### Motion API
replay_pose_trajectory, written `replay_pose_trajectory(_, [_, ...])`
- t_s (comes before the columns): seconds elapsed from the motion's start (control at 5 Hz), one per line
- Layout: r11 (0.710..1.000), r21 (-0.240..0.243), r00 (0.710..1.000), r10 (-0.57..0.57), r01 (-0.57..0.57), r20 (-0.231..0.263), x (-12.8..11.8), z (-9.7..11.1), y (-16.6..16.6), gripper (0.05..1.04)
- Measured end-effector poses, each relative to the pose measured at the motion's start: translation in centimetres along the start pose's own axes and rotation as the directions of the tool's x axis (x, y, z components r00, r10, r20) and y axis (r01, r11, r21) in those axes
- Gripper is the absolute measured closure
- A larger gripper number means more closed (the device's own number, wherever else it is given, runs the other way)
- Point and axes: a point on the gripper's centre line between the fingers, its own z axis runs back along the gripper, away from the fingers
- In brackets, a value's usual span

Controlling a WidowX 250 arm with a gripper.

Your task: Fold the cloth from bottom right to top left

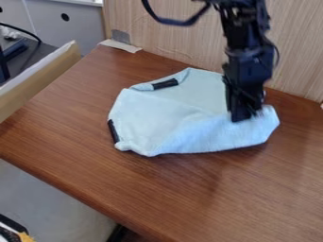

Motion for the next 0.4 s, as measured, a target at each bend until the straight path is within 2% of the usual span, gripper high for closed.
replay_pose_trajectory(0.2, [0.996, 0.038, 0.995, 0.084, -0.086, 0.049, 0.3, 2.5, 3.4, 1.01])
replay_pose_trajectory(0.4, [0.981, 0.033, 0.98, 0.187, -0.189, 0.072, -1.1, 2.7, 7.1, 1.011])
